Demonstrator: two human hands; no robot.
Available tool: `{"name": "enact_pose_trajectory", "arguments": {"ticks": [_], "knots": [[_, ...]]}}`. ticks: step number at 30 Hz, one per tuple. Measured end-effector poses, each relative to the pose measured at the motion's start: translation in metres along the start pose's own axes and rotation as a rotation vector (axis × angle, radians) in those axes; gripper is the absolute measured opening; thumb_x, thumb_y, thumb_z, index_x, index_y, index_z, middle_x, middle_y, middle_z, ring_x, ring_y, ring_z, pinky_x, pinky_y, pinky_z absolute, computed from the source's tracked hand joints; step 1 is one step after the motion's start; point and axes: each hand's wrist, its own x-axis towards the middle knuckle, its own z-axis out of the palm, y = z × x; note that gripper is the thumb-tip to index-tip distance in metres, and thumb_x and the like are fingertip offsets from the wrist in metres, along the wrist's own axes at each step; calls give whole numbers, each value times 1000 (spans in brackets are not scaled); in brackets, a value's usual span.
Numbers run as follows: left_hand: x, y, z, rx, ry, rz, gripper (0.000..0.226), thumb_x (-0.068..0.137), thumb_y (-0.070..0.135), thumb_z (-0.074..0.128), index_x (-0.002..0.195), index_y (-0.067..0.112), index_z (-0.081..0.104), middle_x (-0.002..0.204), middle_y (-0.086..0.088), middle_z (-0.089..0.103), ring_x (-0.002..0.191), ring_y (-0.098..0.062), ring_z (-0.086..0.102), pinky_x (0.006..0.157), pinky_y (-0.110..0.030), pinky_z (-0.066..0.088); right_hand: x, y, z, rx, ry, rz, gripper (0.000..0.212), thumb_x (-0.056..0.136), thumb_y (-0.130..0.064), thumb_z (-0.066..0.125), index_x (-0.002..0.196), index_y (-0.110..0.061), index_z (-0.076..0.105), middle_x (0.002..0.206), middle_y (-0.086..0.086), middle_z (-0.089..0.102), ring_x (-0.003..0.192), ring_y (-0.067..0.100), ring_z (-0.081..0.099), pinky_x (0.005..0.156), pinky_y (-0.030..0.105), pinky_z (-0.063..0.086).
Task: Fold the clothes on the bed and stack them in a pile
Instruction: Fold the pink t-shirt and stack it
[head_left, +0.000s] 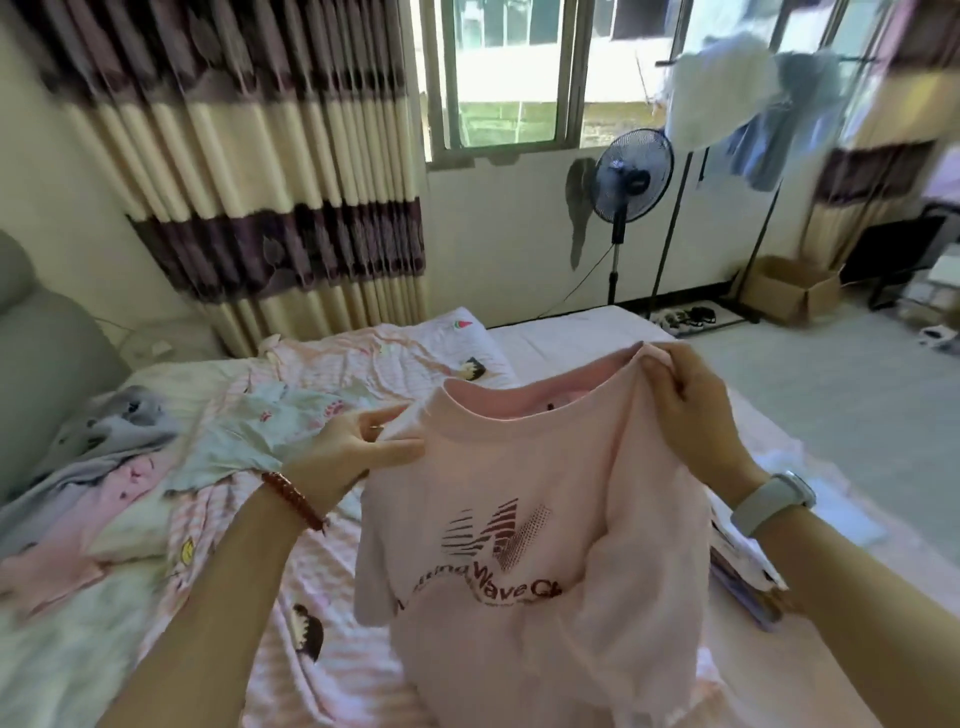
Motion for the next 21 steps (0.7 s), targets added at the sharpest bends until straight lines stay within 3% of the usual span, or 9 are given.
{"name": "enact_pose_trajectory", "arguments": {"ticks": [2, 4, 6, 8, 12, 14, 17, 19, 21], "knots": [[-25, 5, 11, -16, -134, -110, 71, 32, 46, 92, 93, 14, 74, 95, -10, 72, 86, -21, 69, 70, -30, 57, 5, -34, -12, 2, -4, -65, 17, 94, -6, 49, 99, -20, 56, 88, -23, 54, 82, -22, 50, 71, -2, 34], [-39, -5, 29, -40, -137, -189, 74, 43, 42, 90, 103, 7, 68, 103, -15, 69, 95, -28, 66, 83, -41, 55, 6, -60, -21, 13, -39, -99, 19, 93, -3, 50, 98, -19, 57, 87, -22, 55, 81, -21, 51, 71, -2, 33], [-50, -13, 49, -100, -100, -182, 44, 68, 26, 81, 105, 7, 66, 99, -12, 69, 92, -26, 65, 81, -41, 54, 4, -77, -31, 24, -81, -131, 19, 92, -2, 51, 94, -19, 59, 85, -20, 57, 79, -20, 52, 71, -2, 34], [-56, -14, 59, -134, 28, -86, 10, 83, 11, 66, 92, 12, 69, 82, -1, 71, 79, -17, 64, 64, -27, 55, 2, -88, -47, 6, -133, -141, 16, 92, -3, 53, 92, -17, 61, 81, -15, 59, 75, -17, 53, 69, 0, 35], [-64, 16, 56, -17, 355, 214, 15, 90, 6, 56, 79, 11, 66, 70, 2, 65, 72, -11, 56, 61, -20, 48, 4, -99, -89, -64, -147, -111, 8, 91, -10, 58, 92, -17, 62, 76, -14, 59, 69, -16, 53, 64, 0, 35], [-70, 45, 58, 148, 382, 359, 17, 89, 15, 61, 74, 7, 61, 68, -1, 55, 67, -10, 48, 62, -23, 41, 9, -104, -113, -113, -132, -93, 1, 90, -14, 59, 90, -15, 59, 73, -13, 57, 65, -12, 54, 60, 0, 35], [-76, 90, 72, 285, 410, 539, 43, 82, 30, 67, 57, 17, 35, 53, 11, 32, 50, -2, 29, 47, -15, 26, 14, -111, -145, -250, -95, -137, 6, 93, -20, 54, 90, -15, 57, 78, -7, 57, 70, 4, 51, 62, 9, 34], [-78, 112, 82, 410, 531, 626, 50, 84, 36, 65, 55, 20, 26, 46, 12, 29, 44, -3, 27, 43, -16, 23, 13, -113, -161, -310, 25, -163, 15, 95, -24, 51, 96, -12, 61, 84, 0, 61, 75, 14, 51, 67, 23, 34], [-80, 119, 92, 677, 697, 665, 45, 87, 45, 55, 58, 22, 30, 51, 10, 36, 48, -6, 33, 46, -22, 24, 8, -113, -168, -336, 211, -224, 25, 94, -27, 48, 99, -8, 63, 91, 4, 62, 78, 12, 48, 68, 25, 31]]}}
